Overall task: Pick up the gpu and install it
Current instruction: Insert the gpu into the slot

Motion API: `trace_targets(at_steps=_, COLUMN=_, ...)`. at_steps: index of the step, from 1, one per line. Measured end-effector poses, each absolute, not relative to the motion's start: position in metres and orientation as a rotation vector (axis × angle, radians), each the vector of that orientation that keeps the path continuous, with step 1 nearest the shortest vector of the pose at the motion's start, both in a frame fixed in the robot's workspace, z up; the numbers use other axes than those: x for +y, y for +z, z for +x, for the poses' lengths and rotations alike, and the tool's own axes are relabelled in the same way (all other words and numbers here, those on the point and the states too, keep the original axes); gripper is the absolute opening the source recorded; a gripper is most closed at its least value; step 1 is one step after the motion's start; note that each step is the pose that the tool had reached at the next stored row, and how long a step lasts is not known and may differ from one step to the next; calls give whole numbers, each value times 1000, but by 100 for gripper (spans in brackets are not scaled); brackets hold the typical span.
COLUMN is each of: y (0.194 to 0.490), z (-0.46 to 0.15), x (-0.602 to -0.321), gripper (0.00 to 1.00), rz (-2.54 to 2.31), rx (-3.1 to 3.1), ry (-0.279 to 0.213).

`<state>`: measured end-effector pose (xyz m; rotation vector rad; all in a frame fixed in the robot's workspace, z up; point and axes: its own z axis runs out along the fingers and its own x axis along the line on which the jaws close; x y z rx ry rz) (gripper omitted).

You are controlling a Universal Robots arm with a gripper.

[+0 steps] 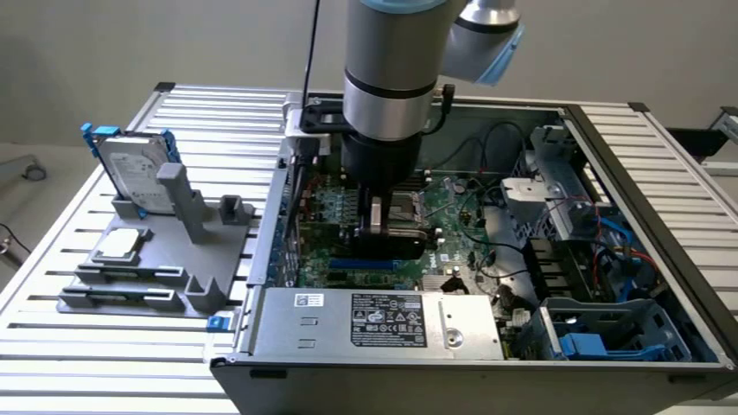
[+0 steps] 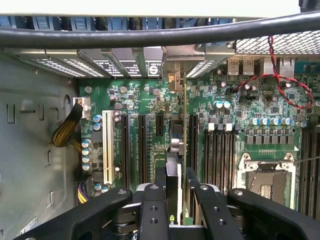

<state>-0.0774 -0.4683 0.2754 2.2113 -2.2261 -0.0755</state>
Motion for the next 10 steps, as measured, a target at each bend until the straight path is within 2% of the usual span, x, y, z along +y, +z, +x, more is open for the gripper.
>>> trace_targets(at_steps=10, y=274, z=-79, x=-468, gripper=26, rz=2211, rx=-2226, ry=-76)
